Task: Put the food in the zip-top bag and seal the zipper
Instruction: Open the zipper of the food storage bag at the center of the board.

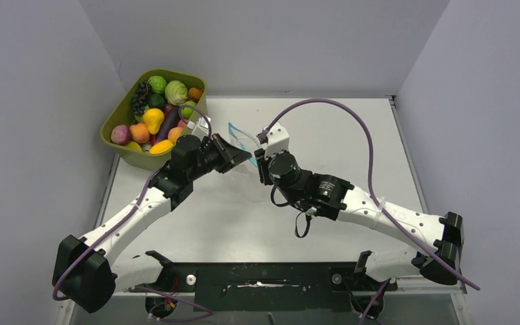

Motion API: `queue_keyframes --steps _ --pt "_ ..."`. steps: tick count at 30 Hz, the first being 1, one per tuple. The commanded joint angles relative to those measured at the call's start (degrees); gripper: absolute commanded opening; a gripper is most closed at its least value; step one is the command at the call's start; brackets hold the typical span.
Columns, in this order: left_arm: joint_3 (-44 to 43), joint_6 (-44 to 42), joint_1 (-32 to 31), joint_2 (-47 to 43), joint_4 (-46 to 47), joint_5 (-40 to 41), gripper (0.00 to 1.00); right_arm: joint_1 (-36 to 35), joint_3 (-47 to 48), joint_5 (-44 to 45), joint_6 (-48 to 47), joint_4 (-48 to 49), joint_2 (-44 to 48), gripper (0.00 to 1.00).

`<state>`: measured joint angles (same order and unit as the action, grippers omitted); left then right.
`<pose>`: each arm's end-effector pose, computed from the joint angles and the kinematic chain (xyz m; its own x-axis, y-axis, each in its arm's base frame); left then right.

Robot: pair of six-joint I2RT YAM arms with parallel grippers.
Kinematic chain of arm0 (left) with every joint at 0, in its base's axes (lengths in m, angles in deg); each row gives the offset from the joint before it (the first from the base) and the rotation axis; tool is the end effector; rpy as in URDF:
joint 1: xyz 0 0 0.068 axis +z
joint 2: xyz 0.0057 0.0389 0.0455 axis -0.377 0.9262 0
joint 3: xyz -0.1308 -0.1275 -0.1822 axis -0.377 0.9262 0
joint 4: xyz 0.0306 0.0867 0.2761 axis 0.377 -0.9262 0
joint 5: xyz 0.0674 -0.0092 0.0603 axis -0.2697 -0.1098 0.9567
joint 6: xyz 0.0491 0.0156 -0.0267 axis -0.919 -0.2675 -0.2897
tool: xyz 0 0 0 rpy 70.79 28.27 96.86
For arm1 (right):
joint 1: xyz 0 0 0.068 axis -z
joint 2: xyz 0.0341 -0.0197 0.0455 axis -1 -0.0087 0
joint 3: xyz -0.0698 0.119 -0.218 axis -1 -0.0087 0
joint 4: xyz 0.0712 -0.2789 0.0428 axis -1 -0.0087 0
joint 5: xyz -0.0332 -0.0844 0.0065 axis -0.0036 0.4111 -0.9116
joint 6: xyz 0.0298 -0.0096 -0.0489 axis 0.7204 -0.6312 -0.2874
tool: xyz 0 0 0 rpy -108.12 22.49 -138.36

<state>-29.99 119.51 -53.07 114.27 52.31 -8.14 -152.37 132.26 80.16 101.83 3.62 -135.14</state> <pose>0.2648 -0.1702 0.2798 -0.7170 -0.5595 -0.4157 0.1443 0.4643 -0.8738 0.1722 0.2843 0.3379 -0.3228 -0.0868 -0.9425 -0.4185 0.9062 0.0598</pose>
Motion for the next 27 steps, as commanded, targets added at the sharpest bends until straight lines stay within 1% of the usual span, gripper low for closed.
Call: queue_keyframes --steps 1,7,10,16,23,27 --pt "0.68 -0.68 0.33 -2.2 5.41 -3.0 0.0 2.63 4.82 1.53 7.4 -6.52 1.32 0.28" --pt "0.69 -1.02 0.34 -2.71 4.35 -3.59 0.0 6.77 4.05 -4.84 9.27 -6.28 0.85 0.29" --pt "0.54 -1.27 0.33 -2.65 3.98 -3.67 0.0 7.75 3.98 -8.23 10.56 -5.87 0.35 0.29" --pt "0.37 -1.87 0.3 -2.22 3.66 -3.99 0.0 8.42 3.74 -9.73 11.19 -5.26 -0.51 0.31" --pt "-0.26 -1.91 0.29 -1.66 3.99 -4.79 0.0 8.41 4.39 -11.21 12.38 -4.36 0.98 0.33" --pt "-0.53 -1.91 0.33 -1.9 4.67 -5.53 0.0 8.44 4.78 -9.86 12.22 -5.48 -0.57 0.36"
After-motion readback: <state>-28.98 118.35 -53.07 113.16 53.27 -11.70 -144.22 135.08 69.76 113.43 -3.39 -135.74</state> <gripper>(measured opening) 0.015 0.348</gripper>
